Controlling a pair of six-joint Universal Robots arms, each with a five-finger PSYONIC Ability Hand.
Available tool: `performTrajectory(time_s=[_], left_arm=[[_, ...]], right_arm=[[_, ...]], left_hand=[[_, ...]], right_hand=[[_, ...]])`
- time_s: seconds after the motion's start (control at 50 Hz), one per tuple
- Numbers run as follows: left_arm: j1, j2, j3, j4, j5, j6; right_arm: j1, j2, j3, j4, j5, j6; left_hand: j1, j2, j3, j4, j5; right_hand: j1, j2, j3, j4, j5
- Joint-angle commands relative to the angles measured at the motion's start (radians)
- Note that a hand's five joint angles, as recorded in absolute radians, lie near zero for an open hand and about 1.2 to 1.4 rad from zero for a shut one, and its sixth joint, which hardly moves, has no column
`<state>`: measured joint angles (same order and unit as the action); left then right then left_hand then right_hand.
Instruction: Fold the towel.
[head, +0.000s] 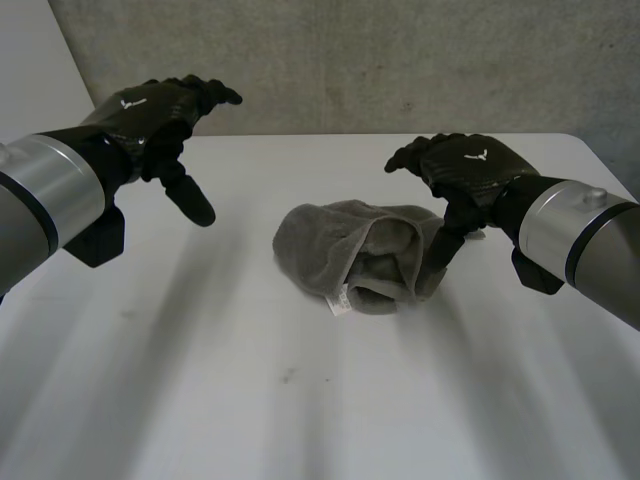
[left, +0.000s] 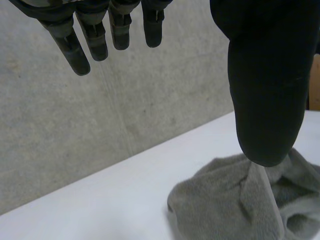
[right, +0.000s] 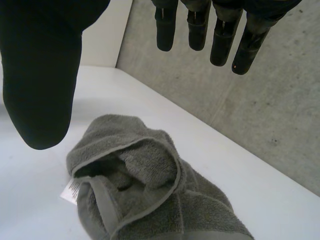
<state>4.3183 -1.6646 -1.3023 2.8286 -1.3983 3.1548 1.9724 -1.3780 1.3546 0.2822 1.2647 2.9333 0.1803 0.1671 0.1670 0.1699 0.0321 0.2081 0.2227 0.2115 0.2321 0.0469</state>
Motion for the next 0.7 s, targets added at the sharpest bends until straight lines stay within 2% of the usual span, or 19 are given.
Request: performTrajectory(time_s=[0.02,0.12,0.22,0.3,0.4,0.44,0.54,0.62,0.68,0.7], left_arm=[[0.000,-0.046,-0.018,0.021,0.012,0.022],[0.001,-0.121,-0.043,0.122,0.038,0.024],[0.001,-0.199,-0.074,0.236,0.033,0.025],[0.001,-0.274,-0.103,0.316,0.030,0.011],[-0.005,-0.348,-0.115,0.328,0.030,-0.024],[-0.009,-0.371,-0.114,0.333,0.029,-0.041],[-0.014,-0.432,-0.095,0.354,0.025,-0.082],[-0.014,-0.481,-0.086,0.393,-0.013,-0.116],[-0.014,-0.495,-0.094,0.406,-0.042,-0.122],[-0.014,-0.495,-0.094,0.407,-0.042,-0.122]], right_arm=[[0.003,0.019,0.026,-0.064,-0.004,-0.029],[-0.001,0.078,0.096,-0.260,-0.002,-0.032],[-0.007,0.152,0.116,-0.365,0.004,-0.028],[-0.010,0.194,0.120,-0.383,0.004,-0.025],[-0.012,0.238,0.115,-0.390,0.019,0.014],[-0.012,0.255,0.110,-0.390,0.039,0.082],[0.002,0.276,0.095,-0.393,0.039,0.142],[0.020,0.318,0.060,-0.406,0.051,0.136],[0.075,0.384,-0.005,-0.434,0.102,0.121],[0.106,0.428,-0.046,-0.451,0.145,0.104]], left_hand=[[-0.002,0.011,0.011,0.008,-0.028],[0.001,0.014,0.014,0.011,-0.025],[0.010,0.023,0.023,0.020,-0.017],[0.021,0.035,0.035,0.032,-0.005],[0.039,0.052,0.052,0.049,0.013],[0.039,0.052,0.052,0.049,0.013],[0.042,0.055,0.055,0.052,0.016],[0.045,0.058,0.058,0.055,0.019],[0.042,0.055,0.055,0.052,0.016],[0.042,0.055,0.055,0.052,0.016]], right_hand=[[-0.034,-0.048,-0.037,-0.058,-0.047],[-0.034,-0.048,-0.037,-0.058,-0.047],[-0.034,-0.048,-0.037,-0.058,-0.047],[-0.034,-0.048,-0.037,-0.058,-0.047],[-0.034,-0.048,-0.037,-0.058,-0.047],[-0.034,-0.048,-0.037,-0.058,-0.047],[-0.034,-0.048,-0.037,-0.058,-0.047],[-0.034,-0.048,-0.037,-0.058,-0.047],[-0.034,-0.048,-0.037,-0.058,-0.047],[-0.033,-0.047,-0.036,-0.057,-0.046]])
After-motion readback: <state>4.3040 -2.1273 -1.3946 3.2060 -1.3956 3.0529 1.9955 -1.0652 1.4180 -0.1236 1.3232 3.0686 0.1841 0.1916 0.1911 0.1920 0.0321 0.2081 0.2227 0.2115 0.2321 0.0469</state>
